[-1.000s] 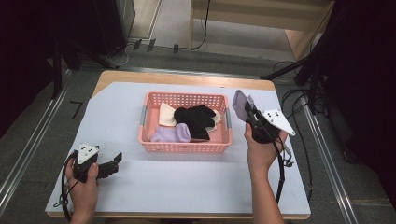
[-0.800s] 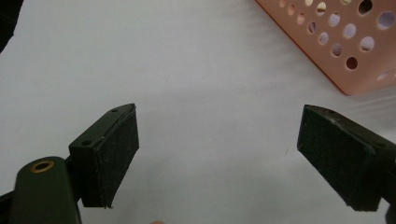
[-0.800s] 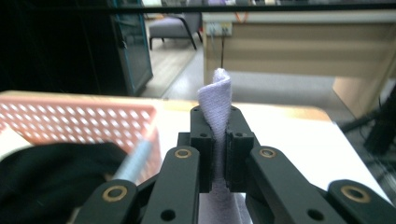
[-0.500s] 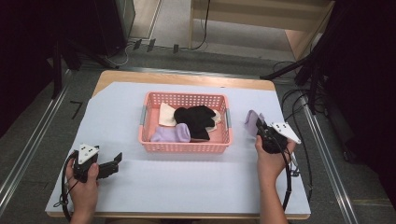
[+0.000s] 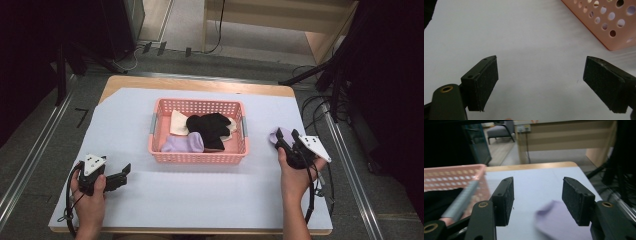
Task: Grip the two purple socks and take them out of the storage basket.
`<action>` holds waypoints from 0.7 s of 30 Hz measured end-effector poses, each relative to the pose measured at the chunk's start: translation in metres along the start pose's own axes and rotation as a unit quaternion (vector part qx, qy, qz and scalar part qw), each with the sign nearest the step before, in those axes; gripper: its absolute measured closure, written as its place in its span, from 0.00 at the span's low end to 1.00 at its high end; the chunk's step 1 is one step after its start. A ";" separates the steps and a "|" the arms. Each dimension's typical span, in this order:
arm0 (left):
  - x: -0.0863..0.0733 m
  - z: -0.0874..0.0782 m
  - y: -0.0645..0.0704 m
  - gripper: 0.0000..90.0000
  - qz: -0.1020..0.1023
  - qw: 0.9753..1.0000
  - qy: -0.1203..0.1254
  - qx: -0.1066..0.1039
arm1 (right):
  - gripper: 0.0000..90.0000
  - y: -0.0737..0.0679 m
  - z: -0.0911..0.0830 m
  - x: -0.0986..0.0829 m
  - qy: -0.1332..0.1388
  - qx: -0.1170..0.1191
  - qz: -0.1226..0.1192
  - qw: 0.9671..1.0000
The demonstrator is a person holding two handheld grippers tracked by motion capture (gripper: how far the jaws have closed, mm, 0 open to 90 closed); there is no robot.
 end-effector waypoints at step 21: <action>0.000 0.000 -0.001 0.15 -0.003 1.000 0.001 -0.003 | 0.74 -0.126 0.026 0.006 -0.051 0.161 -0.036 0.985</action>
Point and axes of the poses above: each handheld gripper's, and its own axes: z roughly forward along the jaws, x roughly out of its top, y roughly to its right, the point moved 1 cm from there along z, roughly forward along the jaws, and after that the axes turned 5 degrees about -z, right-handed, at the moved point
